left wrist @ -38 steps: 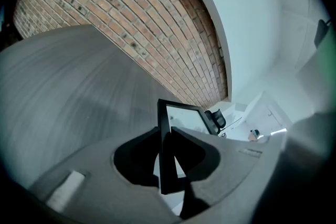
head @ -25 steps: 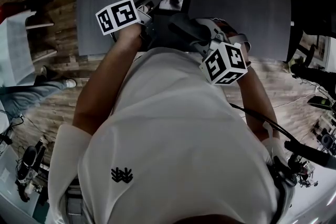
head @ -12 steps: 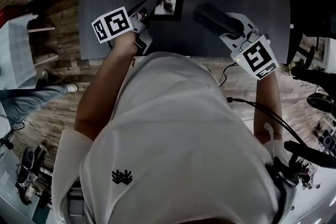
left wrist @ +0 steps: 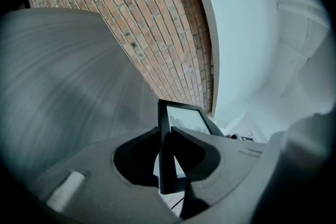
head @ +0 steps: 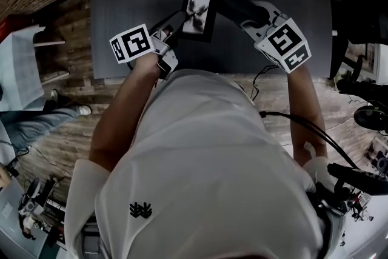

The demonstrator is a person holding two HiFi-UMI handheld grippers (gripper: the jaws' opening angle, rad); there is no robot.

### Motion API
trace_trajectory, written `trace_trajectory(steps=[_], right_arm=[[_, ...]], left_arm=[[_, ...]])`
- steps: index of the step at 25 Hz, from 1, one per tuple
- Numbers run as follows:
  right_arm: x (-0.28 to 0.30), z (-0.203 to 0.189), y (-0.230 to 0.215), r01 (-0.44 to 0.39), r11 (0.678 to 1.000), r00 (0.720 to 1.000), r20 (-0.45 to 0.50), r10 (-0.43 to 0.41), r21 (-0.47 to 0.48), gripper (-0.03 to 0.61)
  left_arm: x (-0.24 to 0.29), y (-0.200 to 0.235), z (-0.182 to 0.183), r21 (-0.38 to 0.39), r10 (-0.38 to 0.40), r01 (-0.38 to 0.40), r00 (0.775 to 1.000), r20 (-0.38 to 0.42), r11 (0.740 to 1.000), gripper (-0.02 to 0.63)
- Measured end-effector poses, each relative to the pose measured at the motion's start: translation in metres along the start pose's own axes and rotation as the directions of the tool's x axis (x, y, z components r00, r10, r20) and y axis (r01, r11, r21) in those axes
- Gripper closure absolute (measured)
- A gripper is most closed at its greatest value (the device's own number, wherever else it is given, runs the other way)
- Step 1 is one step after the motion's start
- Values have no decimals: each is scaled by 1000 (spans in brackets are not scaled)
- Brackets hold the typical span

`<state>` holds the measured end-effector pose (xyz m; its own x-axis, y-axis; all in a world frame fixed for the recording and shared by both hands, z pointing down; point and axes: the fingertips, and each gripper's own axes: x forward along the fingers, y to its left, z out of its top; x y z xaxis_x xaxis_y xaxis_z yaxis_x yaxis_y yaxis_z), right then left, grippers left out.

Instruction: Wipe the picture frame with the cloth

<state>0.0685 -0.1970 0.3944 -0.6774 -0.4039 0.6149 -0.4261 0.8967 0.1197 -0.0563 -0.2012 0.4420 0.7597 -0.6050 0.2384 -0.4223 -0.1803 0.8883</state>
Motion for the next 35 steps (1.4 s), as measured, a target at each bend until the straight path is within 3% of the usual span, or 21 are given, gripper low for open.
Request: trace_trajectory(steps=[4,9,11,17,20,25,32,35], right_arm=[[0,1,36,-99,995,995,27,99,-10,491],[-2,-7,76,-246,969,969,34,246,-11,491],[-3,-14,71,-240,971,971,22,240,4,491],[-3,-19,0,-52,996,998,35,50,67,491],[-2,-10,-20,-11,995,998,58,6,95,491],[6,4,-3,-80,991,992,106,69,107,491],[19,2,59,-265,962,960,108,257,67,491],[20,-6,55,-275,957,959,104,265,93,491]], left_arm=[[-3,0,0,0,8,-8,1000,14,1000,540],[-5,-1,3,7,9,-9,1000,22,1000,540],[-4,-3,3,6,1,-1,1000,19,1000,540],[-2,-14,1,7,-24,24,1000,-1,1000,540],[-1,-21,-2,14,-41,41,999,-13,999,540],[0,-27,-3,22,-52,52,999,-17,998,540],[3,-24,2,19,-43,43,999,-19,999,540],[5,-25,1,24,-46,47,999,-27,999,540]])
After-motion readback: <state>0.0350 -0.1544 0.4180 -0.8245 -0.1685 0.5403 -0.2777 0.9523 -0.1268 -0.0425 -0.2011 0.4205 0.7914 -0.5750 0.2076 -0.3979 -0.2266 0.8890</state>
